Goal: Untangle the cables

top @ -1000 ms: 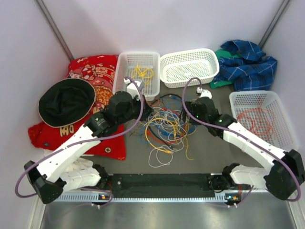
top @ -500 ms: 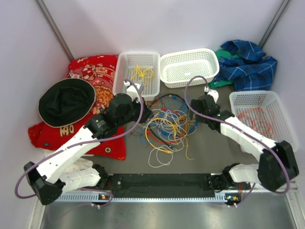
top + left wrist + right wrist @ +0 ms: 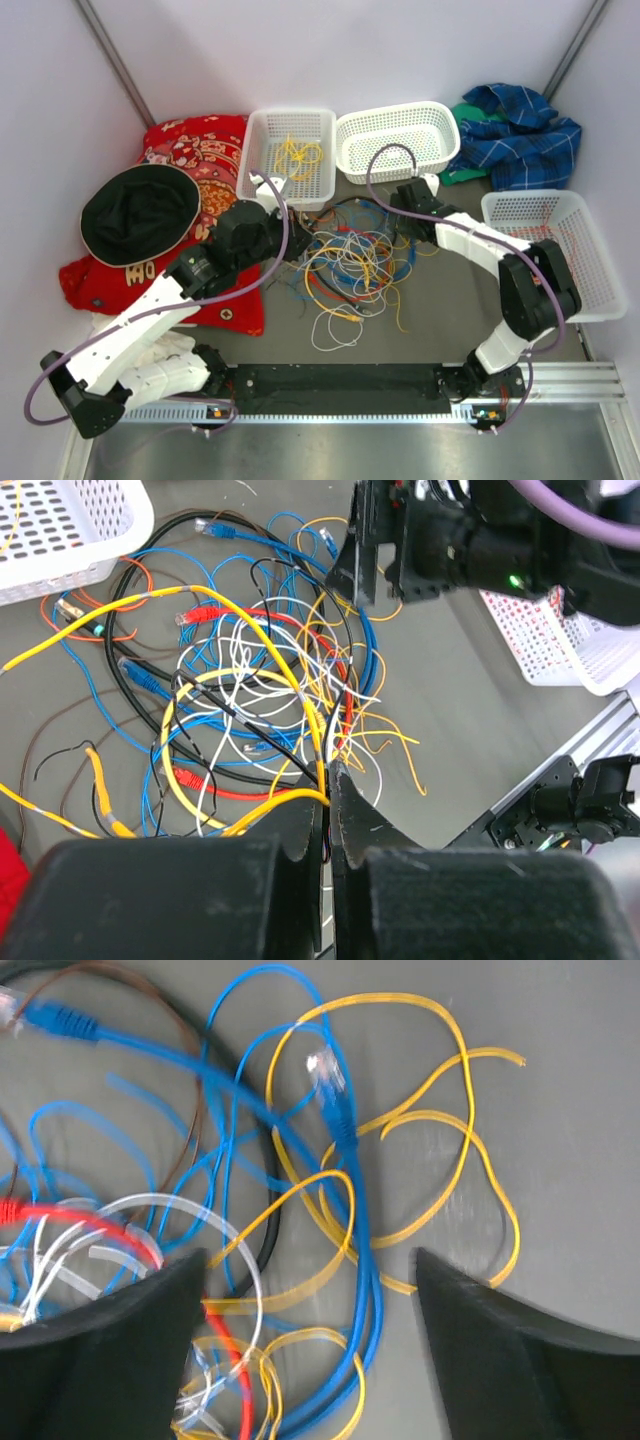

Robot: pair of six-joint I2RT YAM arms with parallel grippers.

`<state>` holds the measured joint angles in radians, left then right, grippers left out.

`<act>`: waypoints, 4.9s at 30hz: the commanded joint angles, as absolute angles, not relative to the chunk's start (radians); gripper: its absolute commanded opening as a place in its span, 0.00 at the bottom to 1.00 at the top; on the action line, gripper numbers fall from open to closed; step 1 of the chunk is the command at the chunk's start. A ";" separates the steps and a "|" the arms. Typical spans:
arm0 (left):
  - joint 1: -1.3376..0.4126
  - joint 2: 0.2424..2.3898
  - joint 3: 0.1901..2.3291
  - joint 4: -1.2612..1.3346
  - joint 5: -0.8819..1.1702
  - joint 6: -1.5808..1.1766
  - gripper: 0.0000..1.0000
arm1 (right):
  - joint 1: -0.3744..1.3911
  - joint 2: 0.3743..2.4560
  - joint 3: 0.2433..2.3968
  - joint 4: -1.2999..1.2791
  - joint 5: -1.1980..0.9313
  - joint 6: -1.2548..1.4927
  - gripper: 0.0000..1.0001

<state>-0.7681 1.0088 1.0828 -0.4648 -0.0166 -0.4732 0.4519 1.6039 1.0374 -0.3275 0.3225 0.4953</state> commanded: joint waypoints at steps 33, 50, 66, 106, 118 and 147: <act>-0.765 0.974 0.979 -0.387 -0.034 -0.552 0.02 | 0.459 1.574 0.949 -0.121 0.012 0.940 0.82; -0.765 0.916 0.933 -0.407 -0.038 -0.555 0.19 | 0.457 1.619 1.100 -0.090 0.058 0.873 0.00; -0.765 0.888 0.879 0.153 -0.030 -0.397 0.99 | 0.523 1.226 1.676 -0.733 0.055 0.595 0.00; -0.847 1.904 1.236 1.144 0.459 -0.453 0.57 | 0.555 1.112 1.741 -0.868 -0.081 0.710 0.00; -0.802 1.708 1.261 0.782 0.378 -0.439 0.00 | 0.554 1.016 1.713 -0.839 0.026 0.625 0.93; -0.275 1.882 2.088 -0.213 0.069 -0.537 0.00 | 0.555 0.709 1.375 -0.827 0.268 0.591 0.99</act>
<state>-0.3649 1.7828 2.0563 -0.1780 0.0837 -0.4927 0.5415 0.7277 1.4143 -0.8604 0.2760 0.5713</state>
